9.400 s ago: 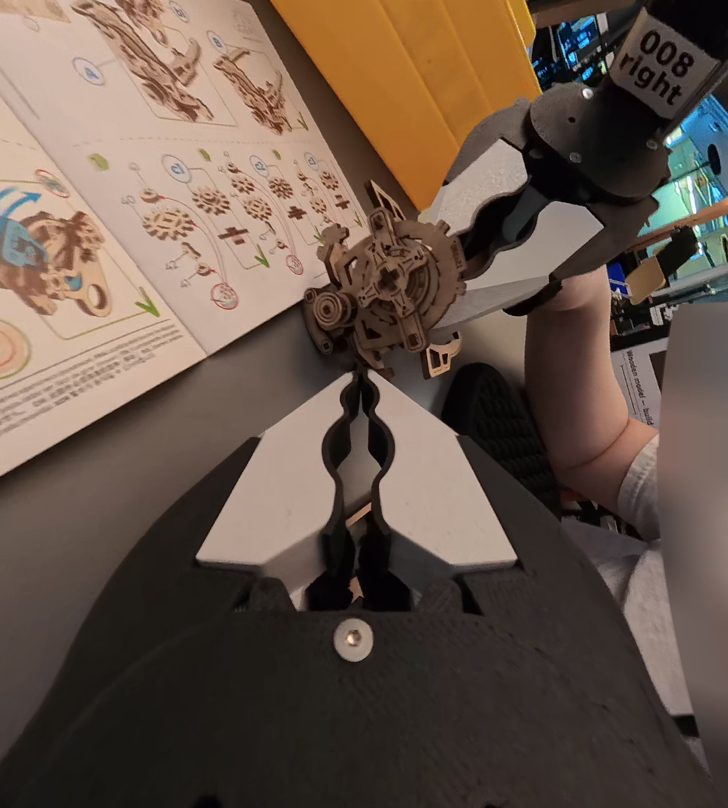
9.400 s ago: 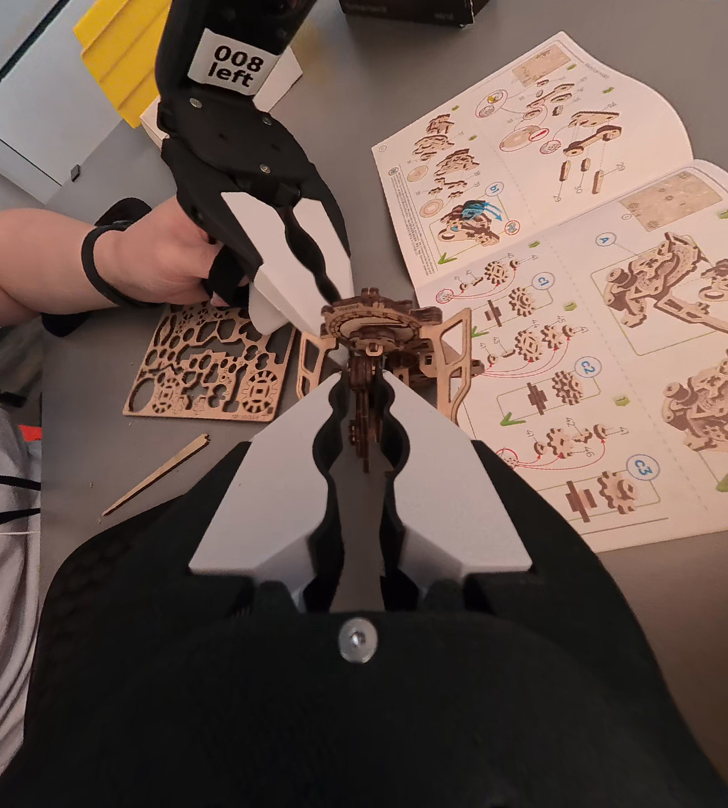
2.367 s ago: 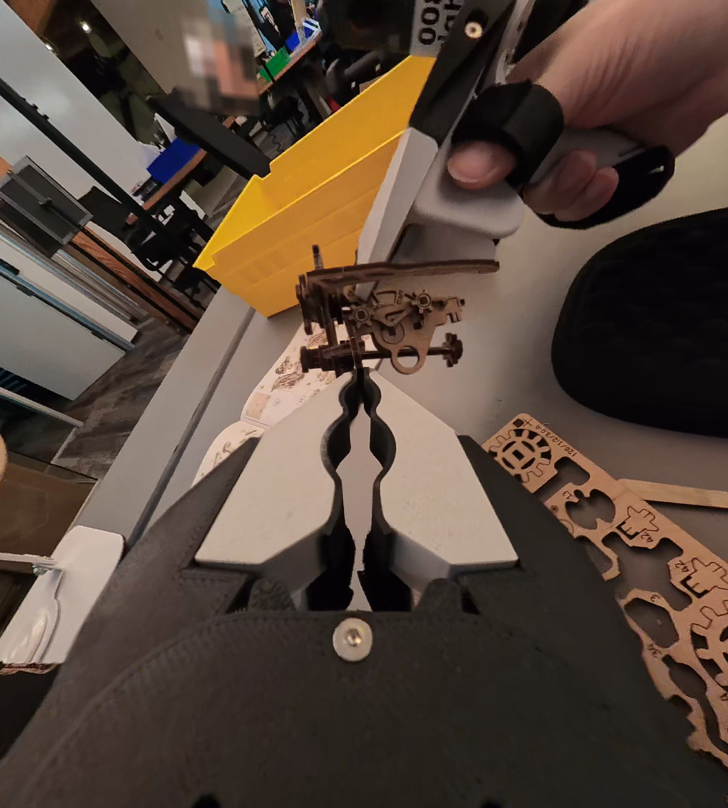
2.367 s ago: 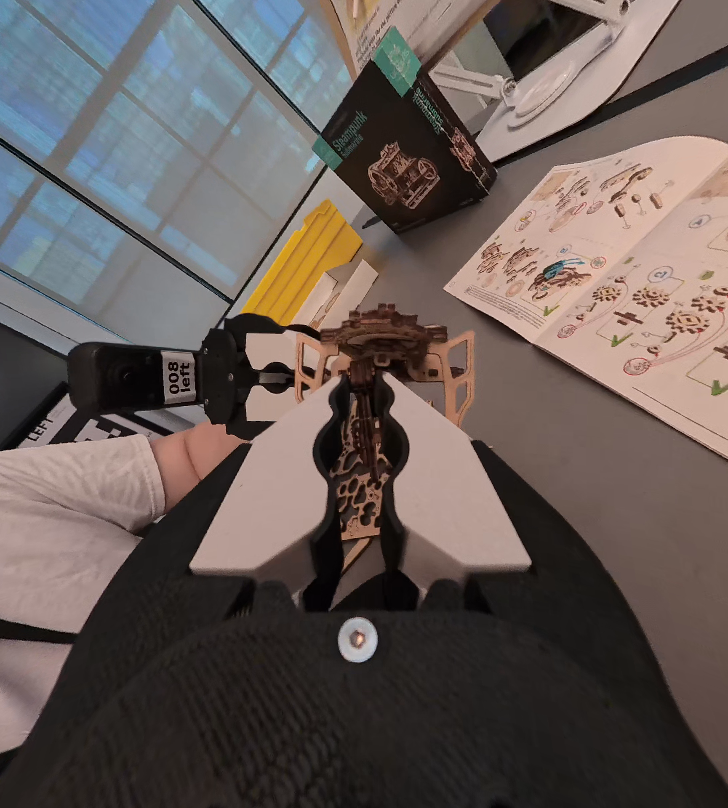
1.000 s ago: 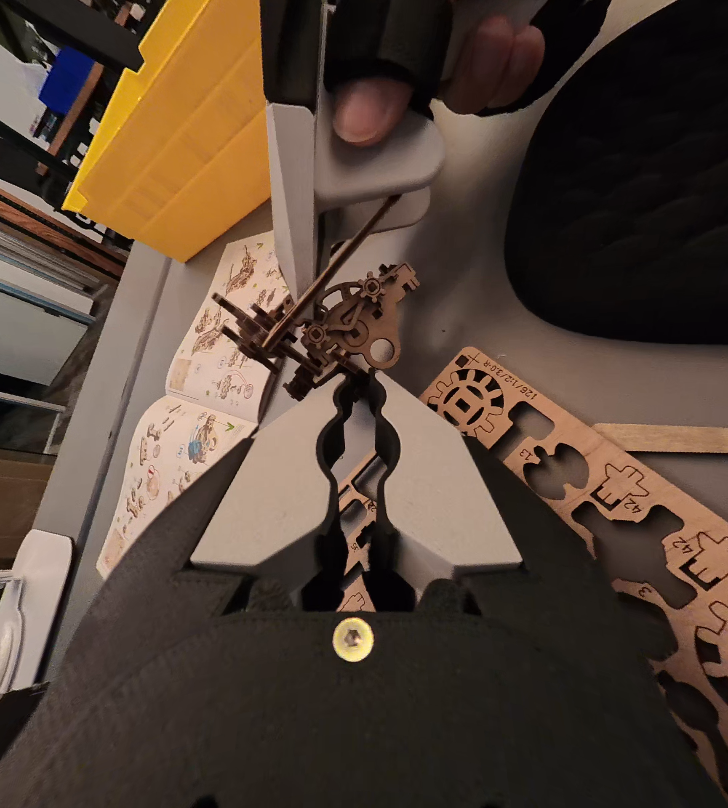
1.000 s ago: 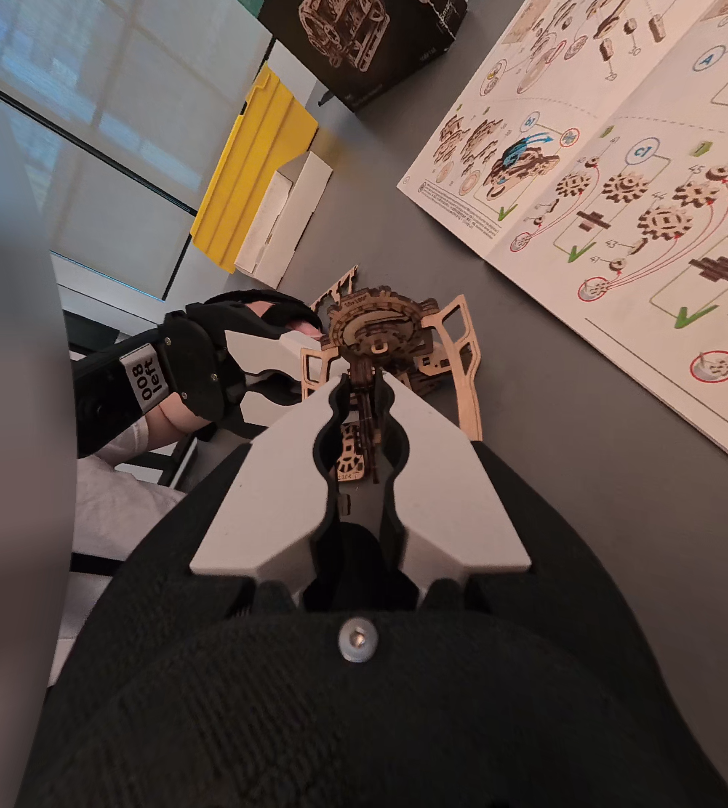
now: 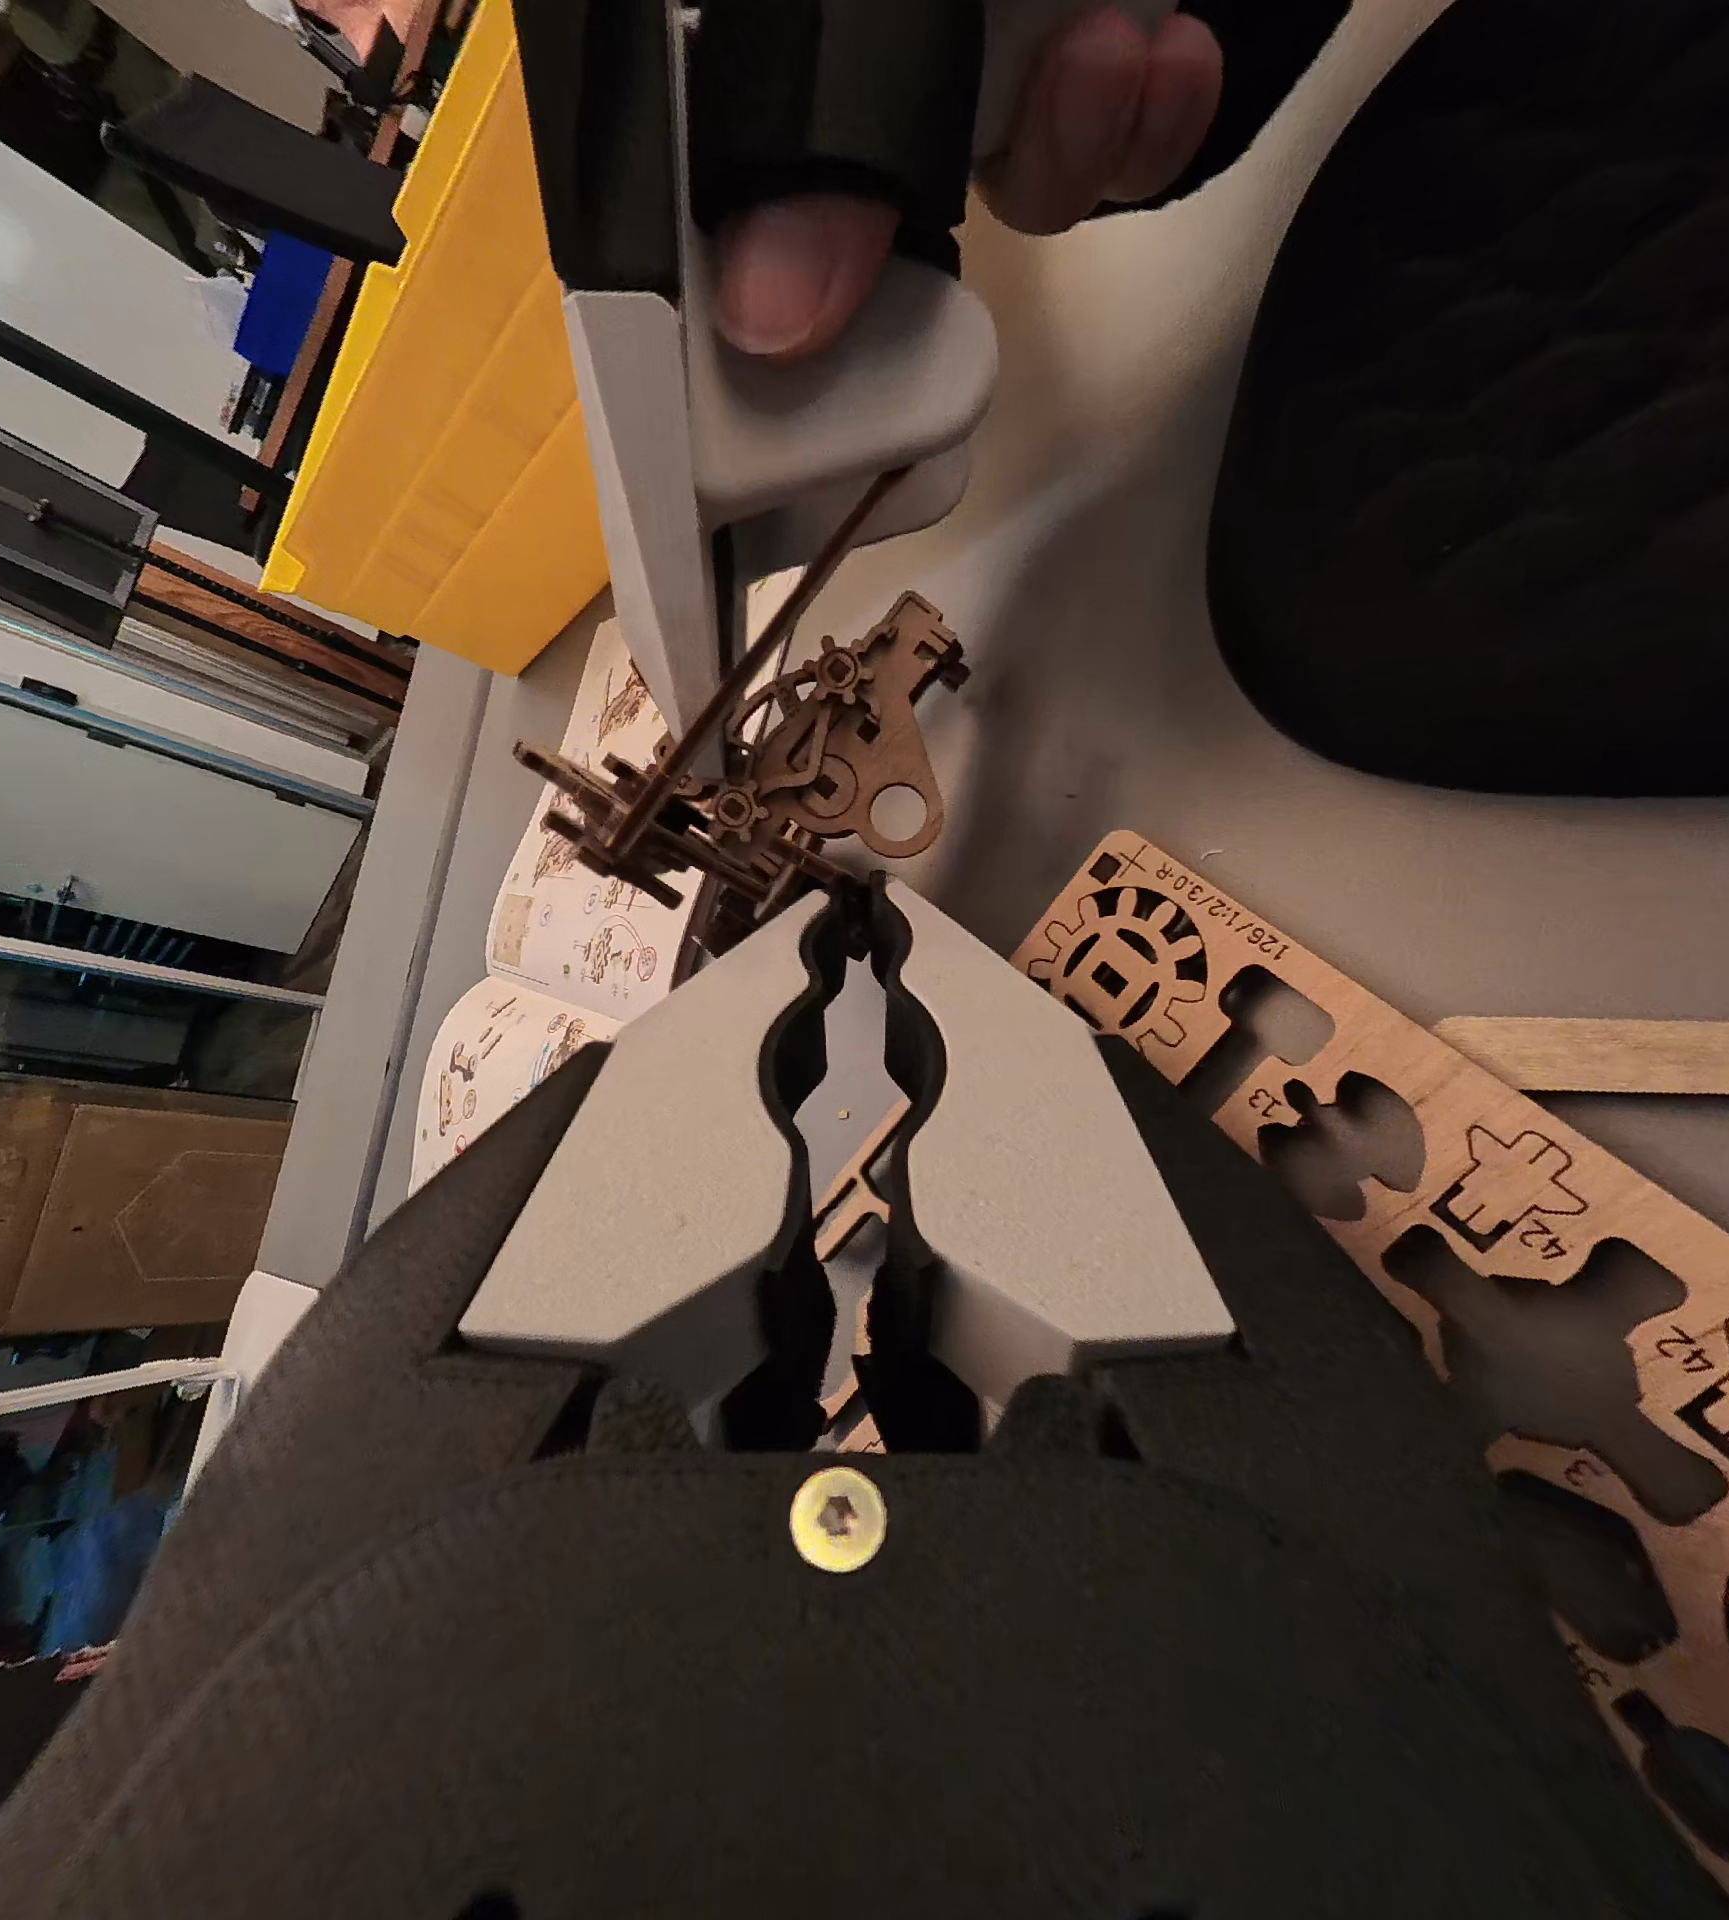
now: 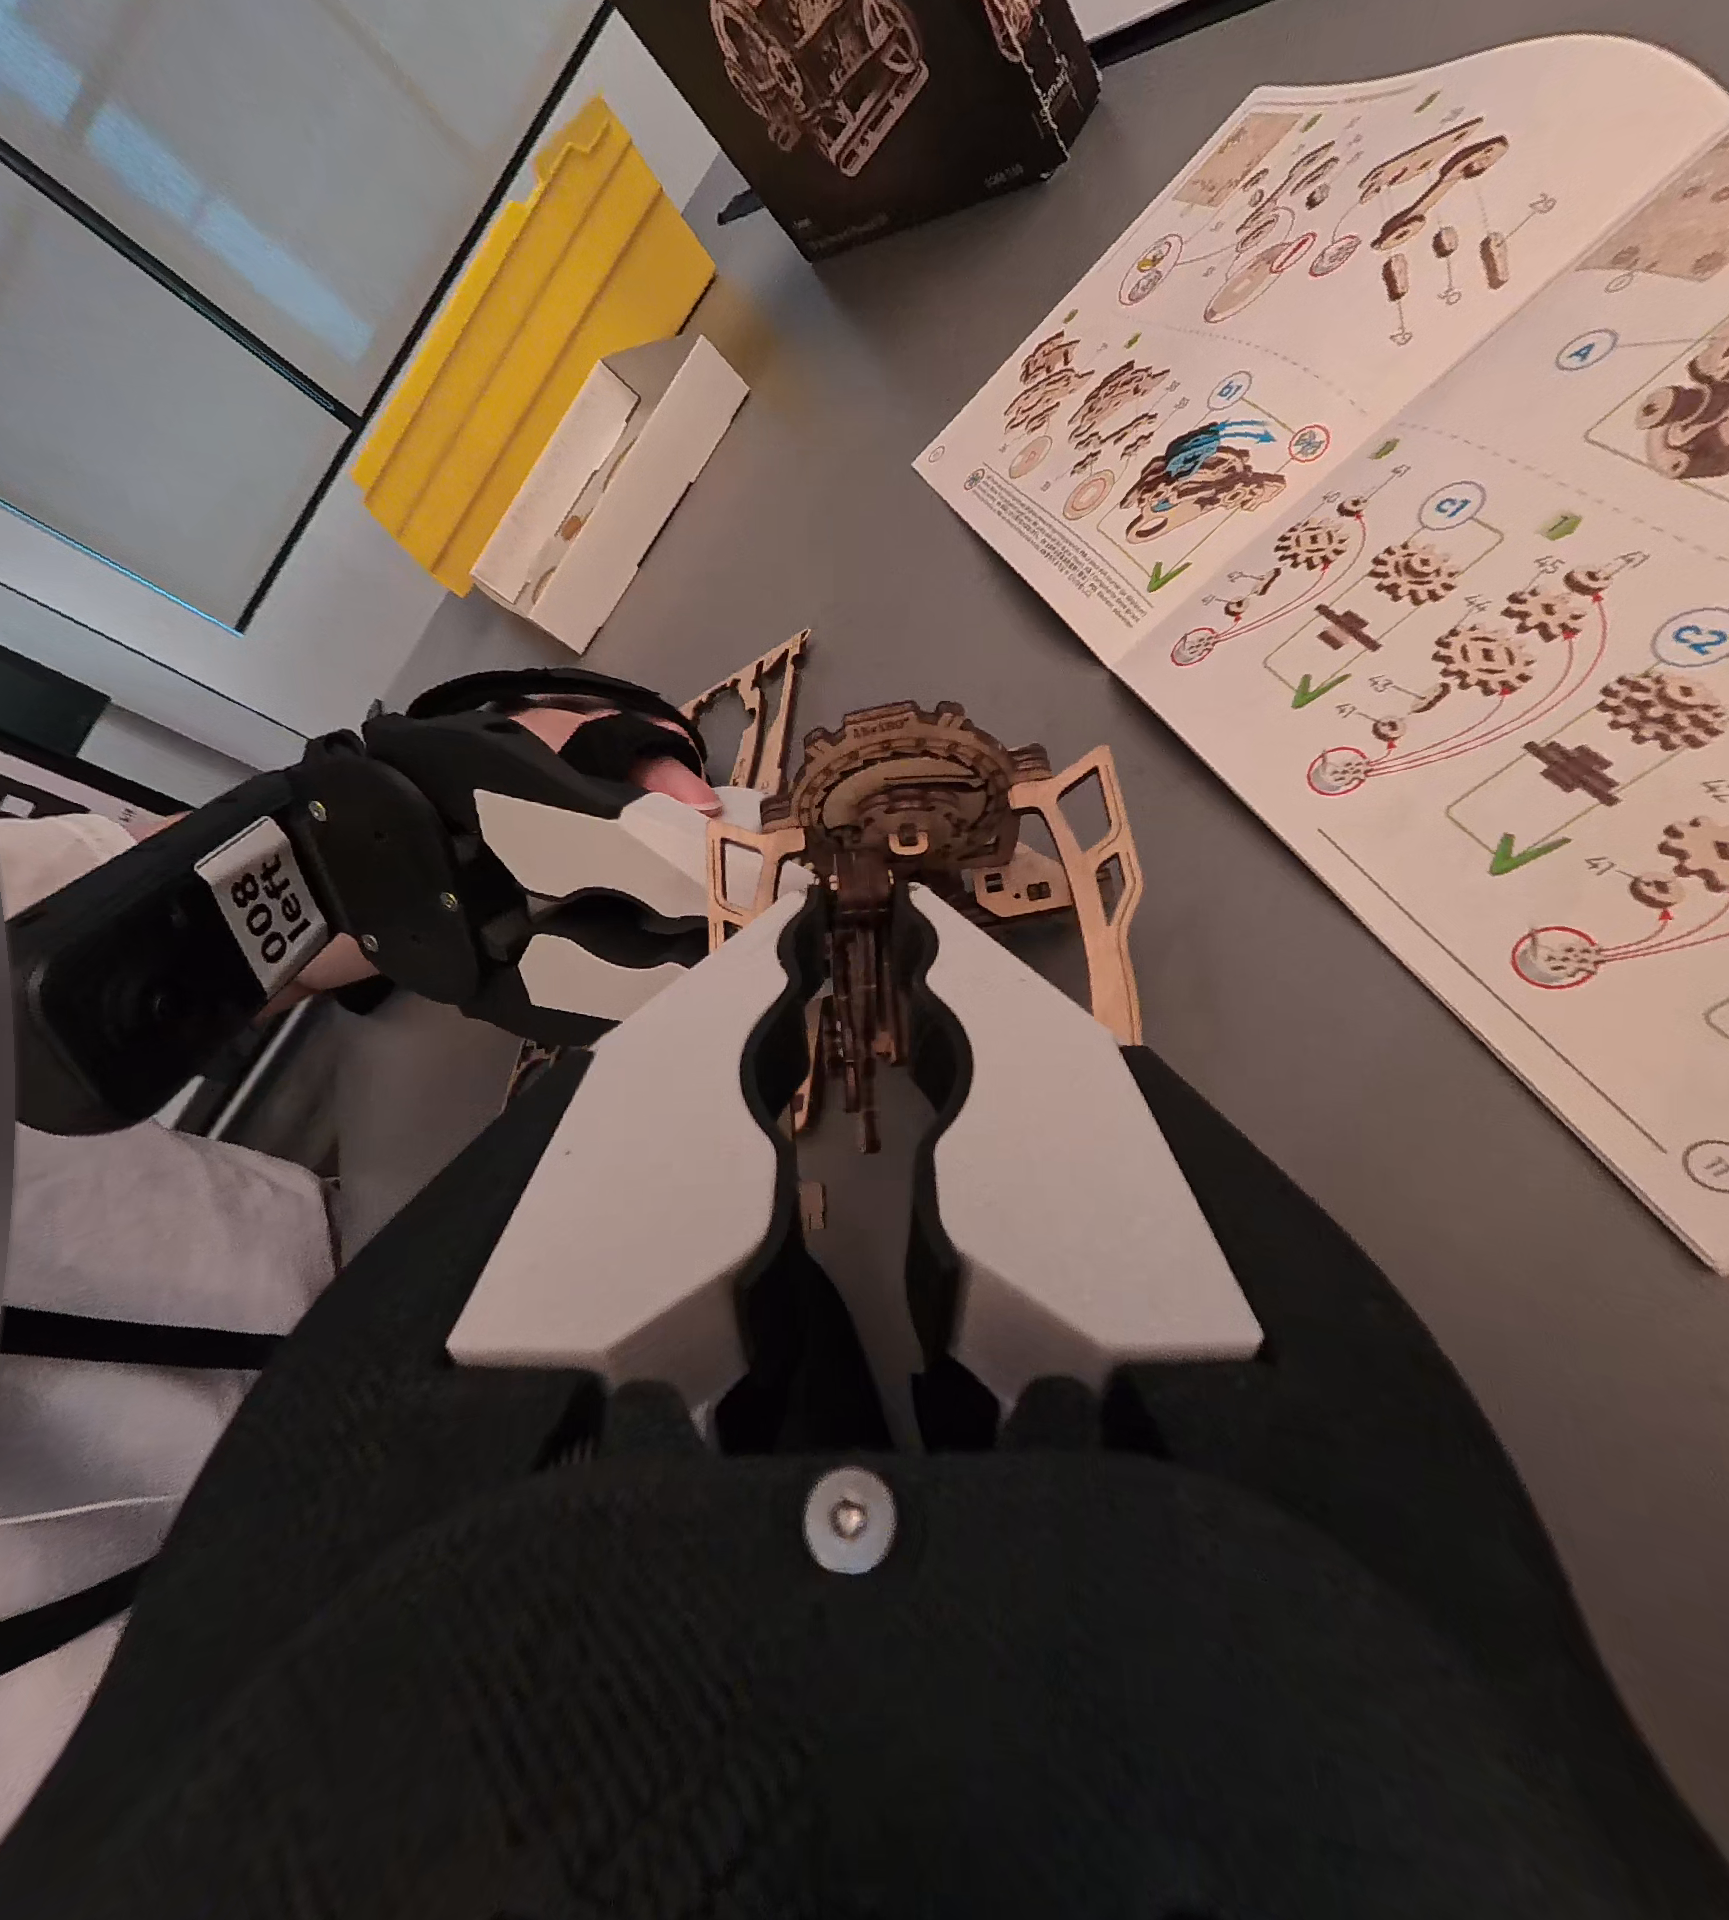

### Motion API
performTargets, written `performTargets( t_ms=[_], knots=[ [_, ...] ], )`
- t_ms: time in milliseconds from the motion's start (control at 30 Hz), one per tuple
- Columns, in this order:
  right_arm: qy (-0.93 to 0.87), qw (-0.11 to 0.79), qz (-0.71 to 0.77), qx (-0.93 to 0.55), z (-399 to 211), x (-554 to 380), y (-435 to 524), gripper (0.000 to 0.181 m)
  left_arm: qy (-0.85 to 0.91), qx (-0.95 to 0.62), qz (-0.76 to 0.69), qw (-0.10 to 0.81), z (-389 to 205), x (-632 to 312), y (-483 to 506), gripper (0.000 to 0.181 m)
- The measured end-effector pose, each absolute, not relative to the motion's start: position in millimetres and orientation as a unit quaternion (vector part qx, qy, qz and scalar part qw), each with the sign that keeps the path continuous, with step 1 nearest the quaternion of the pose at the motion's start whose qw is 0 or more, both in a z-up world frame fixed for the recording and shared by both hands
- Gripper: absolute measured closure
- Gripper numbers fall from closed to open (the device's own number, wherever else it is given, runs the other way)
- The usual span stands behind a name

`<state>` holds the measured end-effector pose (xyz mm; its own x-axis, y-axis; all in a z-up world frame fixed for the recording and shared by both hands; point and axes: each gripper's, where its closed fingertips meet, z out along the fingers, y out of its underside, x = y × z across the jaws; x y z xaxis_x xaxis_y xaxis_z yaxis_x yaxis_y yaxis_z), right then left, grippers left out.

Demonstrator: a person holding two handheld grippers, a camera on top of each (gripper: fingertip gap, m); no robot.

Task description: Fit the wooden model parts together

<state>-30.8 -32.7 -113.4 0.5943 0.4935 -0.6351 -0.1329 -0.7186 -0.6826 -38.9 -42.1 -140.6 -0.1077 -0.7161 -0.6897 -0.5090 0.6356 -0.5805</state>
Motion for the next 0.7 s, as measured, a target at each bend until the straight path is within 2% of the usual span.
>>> performTargets(
  t_ms=[700],
  knots=[
    [-0.184,0.375,0.336,-0.844,-113,-18,-35,0.172,0.739,-0.412,-0.089,0.525,-139,-36,-44,0.181]
  ],
)
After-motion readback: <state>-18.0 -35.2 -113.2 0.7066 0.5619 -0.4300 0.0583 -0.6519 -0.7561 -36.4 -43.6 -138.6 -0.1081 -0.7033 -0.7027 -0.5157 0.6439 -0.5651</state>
